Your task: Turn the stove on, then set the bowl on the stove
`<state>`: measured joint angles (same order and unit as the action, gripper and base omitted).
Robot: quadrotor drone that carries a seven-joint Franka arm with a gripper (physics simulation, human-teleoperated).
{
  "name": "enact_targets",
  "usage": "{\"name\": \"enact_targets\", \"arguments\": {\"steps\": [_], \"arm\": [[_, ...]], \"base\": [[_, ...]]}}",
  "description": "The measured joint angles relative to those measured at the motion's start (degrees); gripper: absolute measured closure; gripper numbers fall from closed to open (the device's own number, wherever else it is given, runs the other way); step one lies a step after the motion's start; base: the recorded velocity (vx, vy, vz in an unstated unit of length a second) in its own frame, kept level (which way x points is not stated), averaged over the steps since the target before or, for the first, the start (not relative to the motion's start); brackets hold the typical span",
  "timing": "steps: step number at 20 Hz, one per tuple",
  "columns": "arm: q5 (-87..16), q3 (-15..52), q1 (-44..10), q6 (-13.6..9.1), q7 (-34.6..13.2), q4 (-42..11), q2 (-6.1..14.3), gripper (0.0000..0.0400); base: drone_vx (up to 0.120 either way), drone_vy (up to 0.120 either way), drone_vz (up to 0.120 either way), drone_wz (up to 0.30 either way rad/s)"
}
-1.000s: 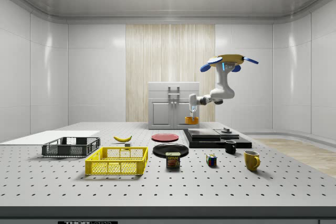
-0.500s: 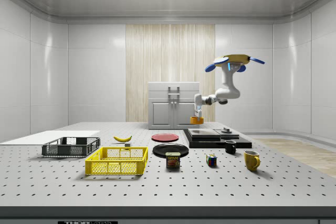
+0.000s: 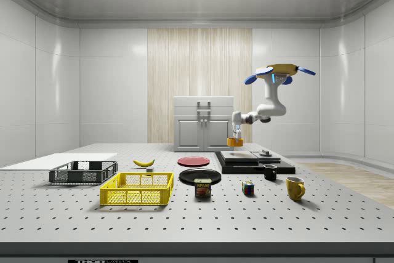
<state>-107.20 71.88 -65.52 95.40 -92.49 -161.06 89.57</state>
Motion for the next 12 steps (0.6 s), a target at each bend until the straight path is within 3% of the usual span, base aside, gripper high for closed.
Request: {"name": "enact_targets", "arguments": {"steps": [12], "arm": [[-8.4, -8.9, -2.1, 3.2, -0.1, 3.4, -1.0, 0.03]], "base": [[0.0, 0.0, 0.0, 0.0]]}}
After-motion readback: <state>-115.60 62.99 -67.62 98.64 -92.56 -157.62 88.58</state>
